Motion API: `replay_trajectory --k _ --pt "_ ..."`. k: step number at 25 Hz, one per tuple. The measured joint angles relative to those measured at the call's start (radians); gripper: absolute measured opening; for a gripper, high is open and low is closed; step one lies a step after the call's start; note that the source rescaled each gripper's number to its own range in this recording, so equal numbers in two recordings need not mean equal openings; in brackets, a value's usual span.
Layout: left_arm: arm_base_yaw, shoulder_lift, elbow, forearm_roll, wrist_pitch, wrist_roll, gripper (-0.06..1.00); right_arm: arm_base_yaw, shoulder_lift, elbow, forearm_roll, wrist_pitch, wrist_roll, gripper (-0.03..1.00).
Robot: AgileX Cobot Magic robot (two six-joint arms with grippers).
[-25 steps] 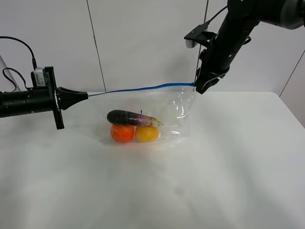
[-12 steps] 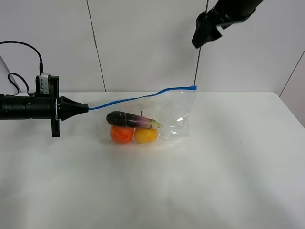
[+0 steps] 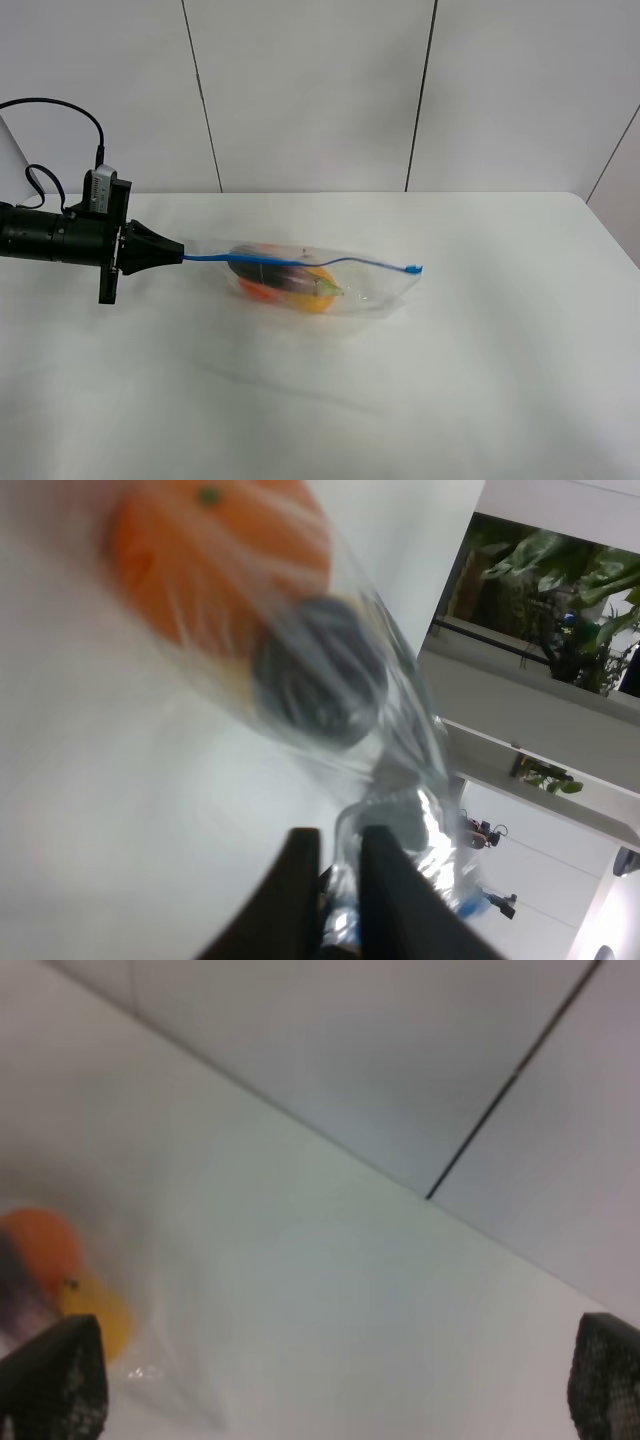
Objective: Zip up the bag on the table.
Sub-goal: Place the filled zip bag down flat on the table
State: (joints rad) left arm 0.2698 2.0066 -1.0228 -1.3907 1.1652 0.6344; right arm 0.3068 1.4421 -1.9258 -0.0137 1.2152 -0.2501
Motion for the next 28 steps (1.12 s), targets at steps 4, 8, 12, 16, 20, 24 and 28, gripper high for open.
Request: replay_trajectory --k 4,8,12,16,20,24,28 --pt "0.000 0.000 0.000 -0.001 -0.012 0.011 0.69 0.000 -0.129 0.092 -0.030 -0.001 0.051 1.00" --pt "0.000 0.000 0.000 -0.001 -0.023 0.034 0.90 0.000 -0.250 0.284 -0.099 0.001 0.150 1.00" --pt "0.000 -0.006 0.000 -0.001 -0.032 0.063 0.94 0.000 -0.367 0.502 -0.246 0.003 0.289 1.00" --pt "0.000 -0.029 -0.005 0.006 -0.053 0.090 0.94 0.000 -0.484 0.706 -0.226 -0.001 0.357 1.00" --pt "0.000 -0.060 -0.035 0.083 -0.079 0.092 0.95 0.000 -0.595 0.915 -0.148 -0.070 0.368 1.00" --pt "0.000 -0.116 -0.046 0.137 -0.106 0.077 0.95 0.000 -0.678 1.094 -0.134 -0.109 0.364 1.00" --pt "-0.030 -0.165 -0.046 0.165 -0.102 0.066 0.95 0.000 -0.747 1.212 -0.108 -0.153 0.363 1.00"
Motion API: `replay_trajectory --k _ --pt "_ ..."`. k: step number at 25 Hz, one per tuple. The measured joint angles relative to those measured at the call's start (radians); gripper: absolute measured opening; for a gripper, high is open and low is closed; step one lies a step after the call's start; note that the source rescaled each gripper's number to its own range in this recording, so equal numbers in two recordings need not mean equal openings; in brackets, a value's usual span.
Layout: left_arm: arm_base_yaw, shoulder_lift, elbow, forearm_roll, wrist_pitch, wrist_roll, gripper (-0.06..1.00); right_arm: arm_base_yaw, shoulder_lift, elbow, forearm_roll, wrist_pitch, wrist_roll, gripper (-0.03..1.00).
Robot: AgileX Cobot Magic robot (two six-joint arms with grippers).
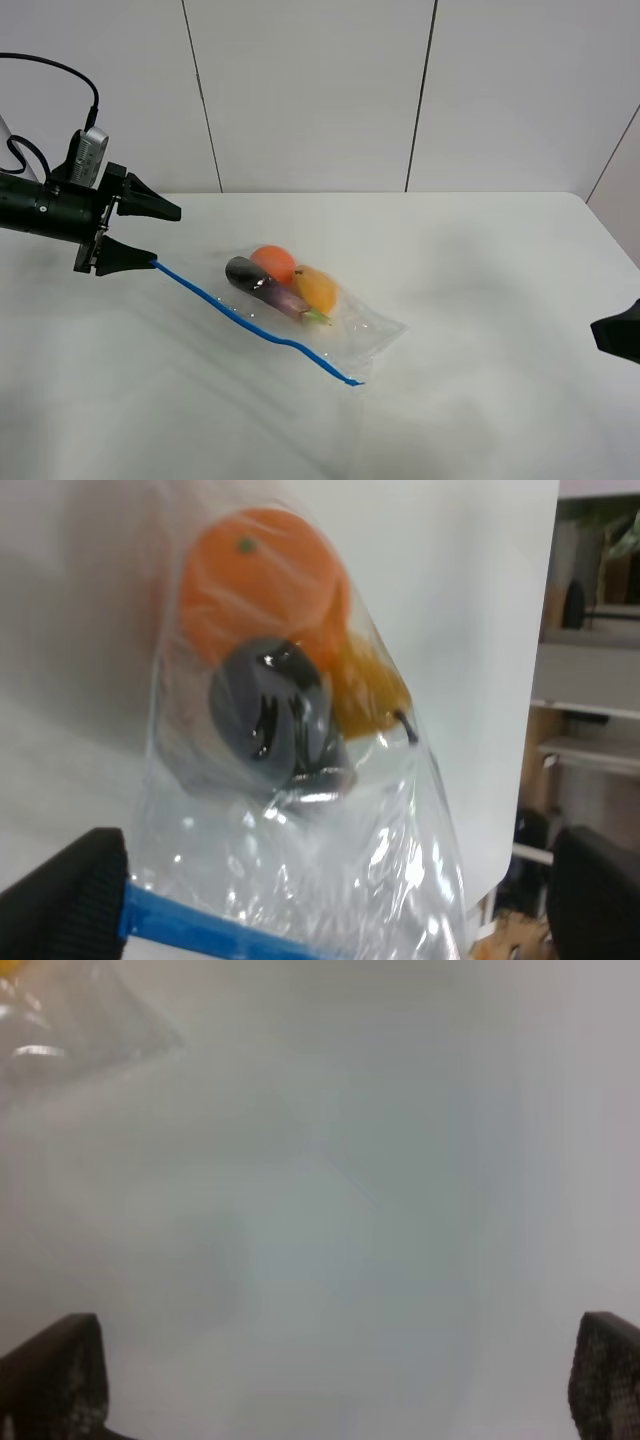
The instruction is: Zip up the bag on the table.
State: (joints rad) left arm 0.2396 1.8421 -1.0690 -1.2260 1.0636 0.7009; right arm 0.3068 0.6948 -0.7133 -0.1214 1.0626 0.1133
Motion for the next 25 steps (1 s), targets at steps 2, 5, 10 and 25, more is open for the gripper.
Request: replay_trajectory --k 2,5,10,25 --pt "-0.018 -0.024 -0.006 0.014 -0.004 0.000 0.95 0.000 -0.022 0.049 0.009 -0.017 -0.003 1.00" --pt "-0.026 -0.067 -0.013 0.046 -0.012 -0.001 0.95 0.000 -0.039 0.131 0.010 -0.064 -0.007 1.00" --pt "-0.026 -0.151 -0.064 0.202 -0.072 -0.083 0.95 0.000 -0.049 0.183 0.010 -0.102 -0.008 1.00" --pt "-0.026 -0.431 -0.216 0.769 -0.052 -0.454 0.95 0.000 -0.050 0.212 -0.020 -0.038 -0.041 1.00"
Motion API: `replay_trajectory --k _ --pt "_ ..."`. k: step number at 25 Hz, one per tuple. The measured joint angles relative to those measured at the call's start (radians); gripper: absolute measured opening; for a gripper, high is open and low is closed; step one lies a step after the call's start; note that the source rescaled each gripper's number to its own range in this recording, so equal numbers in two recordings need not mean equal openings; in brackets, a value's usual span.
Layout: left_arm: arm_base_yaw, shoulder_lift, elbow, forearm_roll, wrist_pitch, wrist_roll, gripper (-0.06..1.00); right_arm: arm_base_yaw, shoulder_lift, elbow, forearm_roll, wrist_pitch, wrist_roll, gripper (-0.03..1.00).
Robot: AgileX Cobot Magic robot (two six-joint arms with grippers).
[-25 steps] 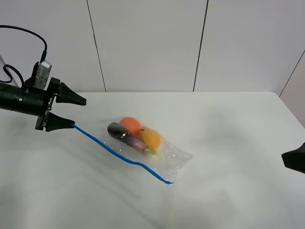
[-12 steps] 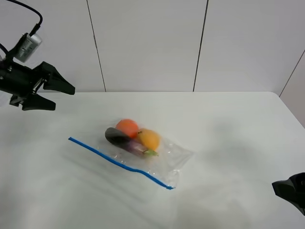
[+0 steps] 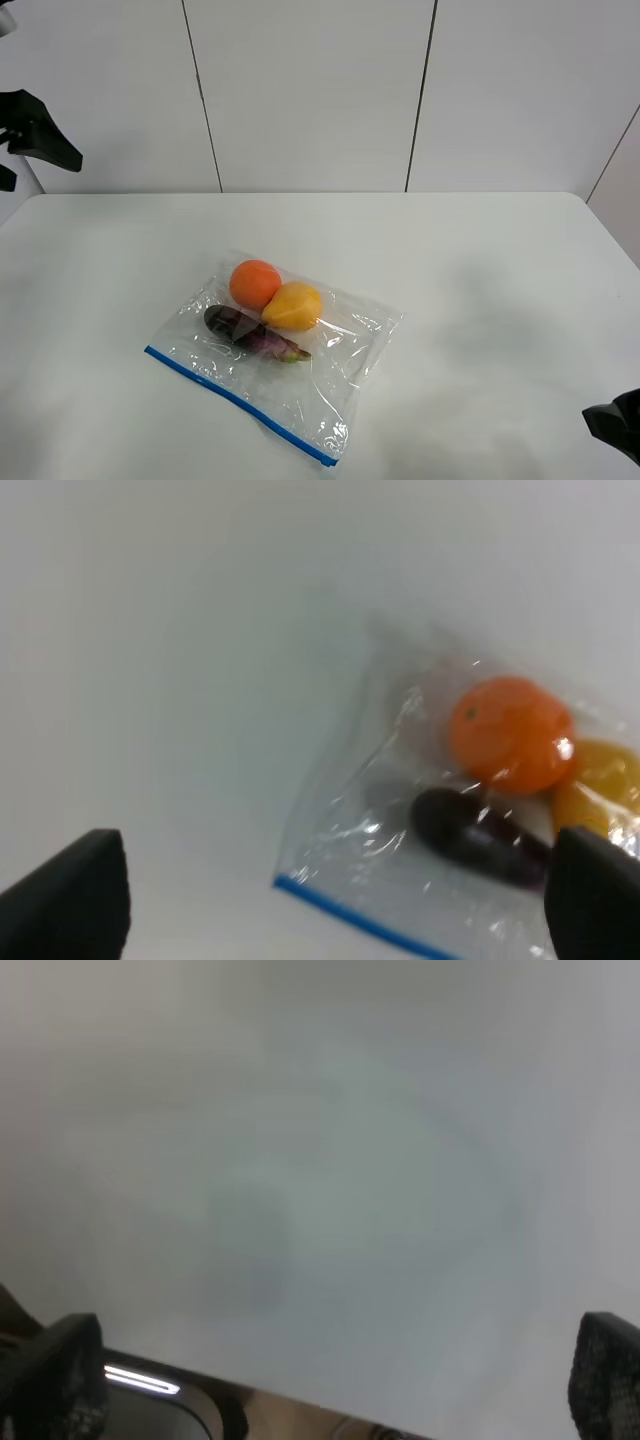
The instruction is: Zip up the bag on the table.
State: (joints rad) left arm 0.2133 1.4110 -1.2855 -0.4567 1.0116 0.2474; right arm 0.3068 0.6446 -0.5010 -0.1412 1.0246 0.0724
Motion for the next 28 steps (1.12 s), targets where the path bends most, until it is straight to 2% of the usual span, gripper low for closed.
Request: replay_trajectory --k 3,10,13,16,20,25,28 --pt "0.000 -0.058 0.000 0.029 0.042 -0.014 0.95 0.000 0.000 0.000 0.000 0.000 -0.003 1.00" --pt "0.000 -0.165 -0.001 0.035 0.106 -0.020 0.95 -0.016 -0.059 0.000 0.000 0.000 -0.004 1.00" --pt "0.000 -0.191 -0.001 0.035 0.138 -0.020 0.95 -0.107 -0.143 0.000 0.002 0.000 -0.004 1.00" --pt "0.000 -0.204 -0.001 0.035 0.173 -0.021 0.95 -0.237 -0.235 0.000 0.000 0.000 -0.004 1.00" --pt "0.000 -0.208 -0.001 0.035 0.201 -0.021 0.95 -0.353 -0.369 0.000 0.000 0.001 -0.004 1.00" --pt "0.000 -0.208 -0.001 0.036 0.201 -0.023 0.95 -0.404 -0.570 0.000 0.000 0.001 -0.004 1.00" --pt "0.000 -0.214 0.001 0.074 0.200 -0.040 0.95 -0.404 -0.645 0.000 -0.001 0.004 -0.004 1.00"
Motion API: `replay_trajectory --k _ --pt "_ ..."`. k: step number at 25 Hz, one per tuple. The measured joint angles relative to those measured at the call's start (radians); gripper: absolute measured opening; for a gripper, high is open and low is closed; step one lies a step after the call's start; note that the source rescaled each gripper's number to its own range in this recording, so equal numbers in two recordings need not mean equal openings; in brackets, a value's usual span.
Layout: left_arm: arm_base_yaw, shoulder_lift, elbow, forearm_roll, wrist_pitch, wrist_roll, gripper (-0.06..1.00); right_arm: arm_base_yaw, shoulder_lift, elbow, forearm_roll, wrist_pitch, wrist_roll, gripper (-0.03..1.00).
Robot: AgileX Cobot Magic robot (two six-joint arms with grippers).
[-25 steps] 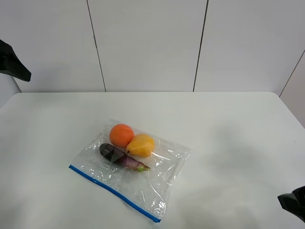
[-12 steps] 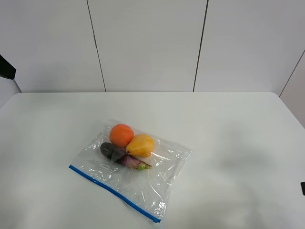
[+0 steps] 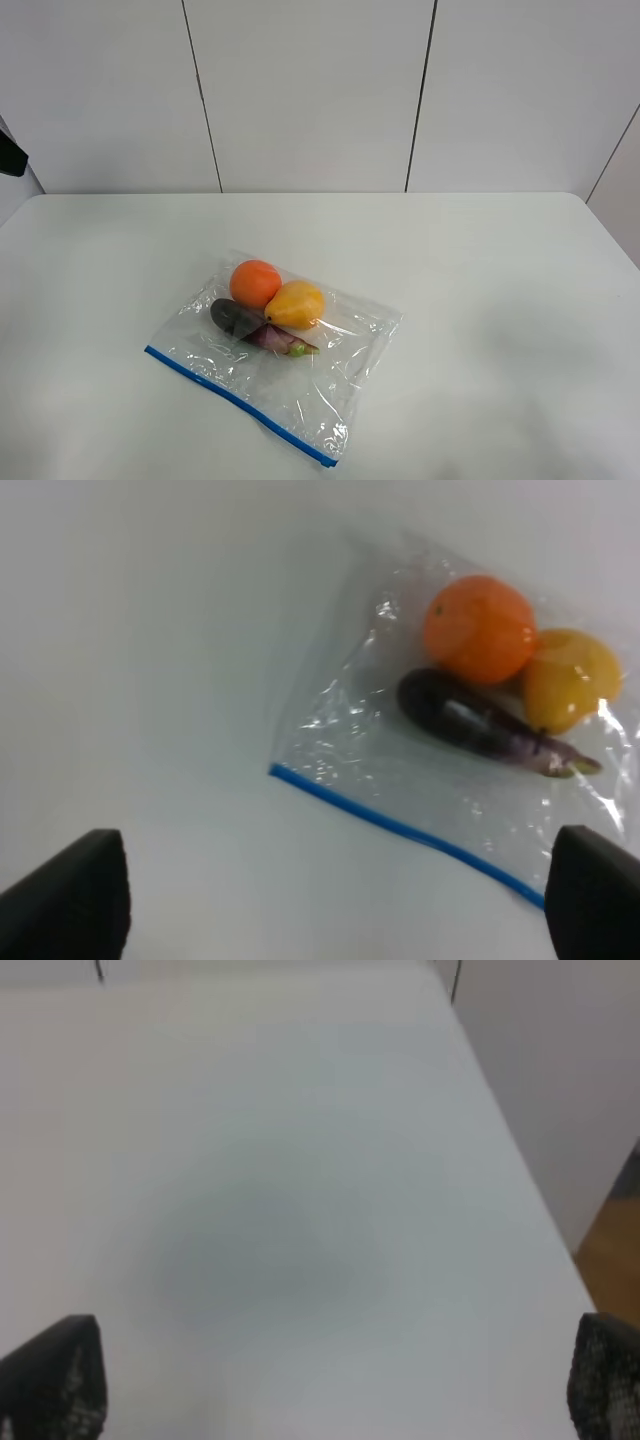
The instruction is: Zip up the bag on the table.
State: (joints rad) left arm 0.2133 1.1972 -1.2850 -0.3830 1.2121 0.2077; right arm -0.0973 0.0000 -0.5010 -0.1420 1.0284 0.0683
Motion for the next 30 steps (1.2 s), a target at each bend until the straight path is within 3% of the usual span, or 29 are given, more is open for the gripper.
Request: replay_trajectory --k 4,10,21,30 --pt "0.000 -0.061 0.064 0.096 -0.002 -0.041 0.95 0.000 -0.004 0.000 -0.001 0.000 0.000 1.00" --pt "0.000 -0.267 0.308 0.281 -0.001 -0.159 0.95 0.000 -0.004 0.000 -0.002 0.000 0.000 1.00" --pt "0.000 -0.797 0.761 0.318 -0.108 -0.194 0.95 0.000 -0.004 0.000 -0.003 0.000 0.000 1.00" --pt "0.000 -0.980 0.783 0.328 -0.141 -0.195 0.95 0.000 -0.004 0.000 -0.003 0.000 0.000 1.00"
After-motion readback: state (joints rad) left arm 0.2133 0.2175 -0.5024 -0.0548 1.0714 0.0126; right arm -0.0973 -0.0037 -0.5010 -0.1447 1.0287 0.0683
